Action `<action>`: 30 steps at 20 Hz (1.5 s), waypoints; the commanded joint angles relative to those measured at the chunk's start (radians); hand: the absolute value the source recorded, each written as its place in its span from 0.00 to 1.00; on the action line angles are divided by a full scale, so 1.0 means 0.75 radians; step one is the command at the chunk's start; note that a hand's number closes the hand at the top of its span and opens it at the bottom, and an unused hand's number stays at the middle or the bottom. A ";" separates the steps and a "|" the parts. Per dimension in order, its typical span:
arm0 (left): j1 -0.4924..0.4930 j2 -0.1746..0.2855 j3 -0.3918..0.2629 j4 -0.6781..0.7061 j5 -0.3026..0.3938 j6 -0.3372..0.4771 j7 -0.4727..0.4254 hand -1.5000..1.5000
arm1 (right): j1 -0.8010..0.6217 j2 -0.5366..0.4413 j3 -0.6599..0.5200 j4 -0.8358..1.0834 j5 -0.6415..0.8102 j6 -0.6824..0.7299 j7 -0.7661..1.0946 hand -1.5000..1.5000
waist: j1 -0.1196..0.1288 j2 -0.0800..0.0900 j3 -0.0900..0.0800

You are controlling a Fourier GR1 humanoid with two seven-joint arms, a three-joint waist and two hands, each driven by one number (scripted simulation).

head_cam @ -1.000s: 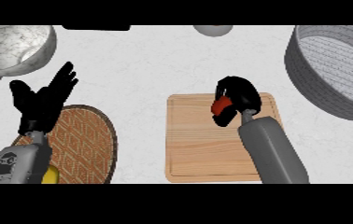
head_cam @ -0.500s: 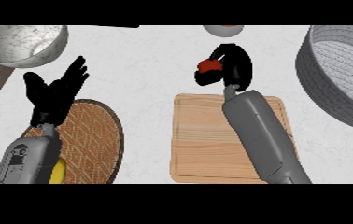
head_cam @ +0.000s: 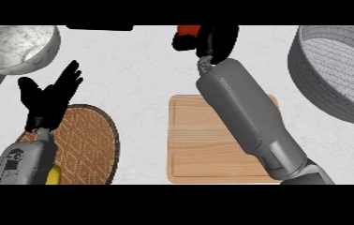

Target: Pick the bell pepper from the cutting board and place it in the basket

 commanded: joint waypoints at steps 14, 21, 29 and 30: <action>-0.024 -0.006 0.026 0.026 -0.012 0.025 0.006 0.50 | -0.497 -0.251 -0.287 0.364 0.251 0.068 0.204 1.00 | -0.035 0.005 0.000; -0.026 -0.008 0.008 -0.015 -0.040 0.040 0.019 0.50 | -0.488 -0.418 -0.352 0.521 0.299 0.086 0.149 1.00 | -0.037 0.003 0.001; 0.052 -0.011 0.023 -0.020 -0.003 -0.010 -0.020 0.50 | -0.422 -0.582 -0.440 0.593 0.297 0.036 0.063 1.00 | -0.033 0.003 0.001; 0.081 0.041 0.064 -0.017 0.009 -0.038 -0.042 0.50 | -0.370 -0.583 -0.439 0.532 0.274 0.089 0.047 1.00 | -0.047 -0.004 0.001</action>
